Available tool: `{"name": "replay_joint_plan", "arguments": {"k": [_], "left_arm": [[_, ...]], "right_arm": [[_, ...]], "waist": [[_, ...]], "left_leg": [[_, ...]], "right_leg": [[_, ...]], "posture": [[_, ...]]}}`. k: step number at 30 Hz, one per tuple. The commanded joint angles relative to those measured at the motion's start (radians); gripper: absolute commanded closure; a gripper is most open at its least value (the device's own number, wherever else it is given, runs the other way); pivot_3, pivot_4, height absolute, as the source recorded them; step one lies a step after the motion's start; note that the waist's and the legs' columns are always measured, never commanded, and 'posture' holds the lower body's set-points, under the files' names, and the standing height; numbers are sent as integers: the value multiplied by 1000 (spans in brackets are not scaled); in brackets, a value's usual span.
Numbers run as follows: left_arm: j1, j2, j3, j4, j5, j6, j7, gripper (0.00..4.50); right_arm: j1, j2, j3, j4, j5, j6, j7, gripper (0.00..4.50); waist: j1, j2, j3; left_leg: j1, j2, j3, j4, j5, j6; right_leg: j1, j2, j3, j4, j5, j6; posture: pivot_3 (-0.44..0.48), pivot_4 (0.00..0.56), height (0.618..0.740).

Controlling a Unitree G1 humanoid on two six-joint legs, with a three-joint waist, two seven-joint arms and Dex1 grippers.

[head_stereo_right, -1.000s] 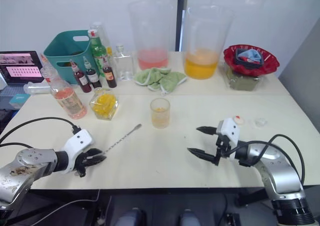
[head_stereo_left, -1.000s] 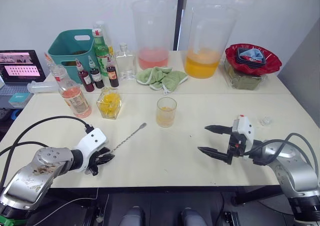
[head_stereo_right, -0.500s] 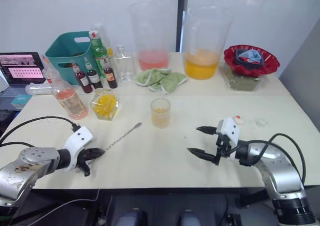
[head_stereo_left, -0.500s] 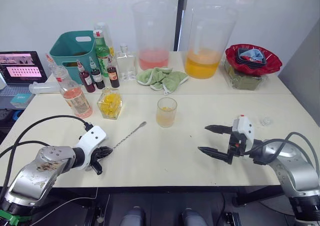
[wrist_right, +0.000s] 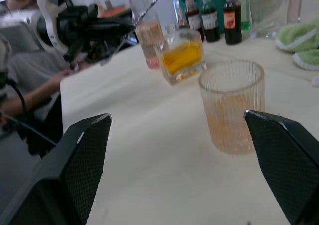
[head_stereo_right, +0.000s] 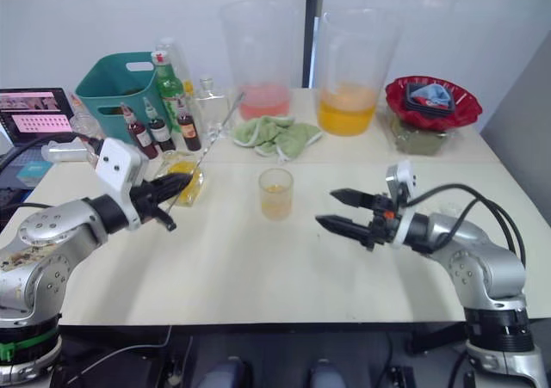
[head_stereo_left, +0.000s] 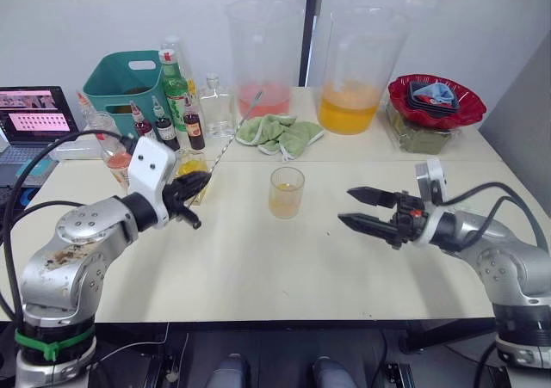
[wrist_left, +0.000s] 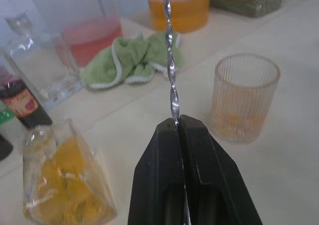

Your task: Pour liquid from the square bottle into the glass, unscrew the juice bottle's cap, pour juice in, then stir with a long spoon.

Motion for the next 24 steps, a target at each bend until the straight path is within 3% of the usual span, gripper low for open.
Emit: {"name": "replay_joint_plan", "arguments": {"k": [1,4,10,19,24], "left_arm": [[-62,6,-48,1,-4,-62,-29,4463],[-106,35,-101,23,7,-93,-78,4463],[-110,51,-159,10,2,-102,-104,4463],[-98,60,-190,-23,-2,-84,-97,4463],[-92,66,-198,-37,-9,-64,-96,4500]], "right_arm": [[-70,129,-62,-14,133,83,-209,0],[-117,278,-72,-40,226,132,-390,0],[-175,442,-78,-41,284,127,-626,0],[-230,566,-72,-42,336,118,-799,0],[-234,598,-71,-49,355,102,-850,1551]], "waist": [[-4,0,0],[-9,0,0],[-8,0,0],[-10,0,0],[-13,0,0]], "left_leg": [[0,0,0,0,0,0],[0,0,-1,0,0,0],[-9,-1,0,0,0,0],[-12,-1,0,1,1,-1],[-12,-1,0,1,1,-1]], "right_leg": [[0,0,0,0,0,0],[-1,1,0,2,0,0],[-13,0,1,8,0,0],[-16,0,2,8,0,0],[-16,1,1,8,0,0]], "posture": [[0,150,740],[0,150,740],[0,150,740],[0,150,740],[0,150,740]]}}
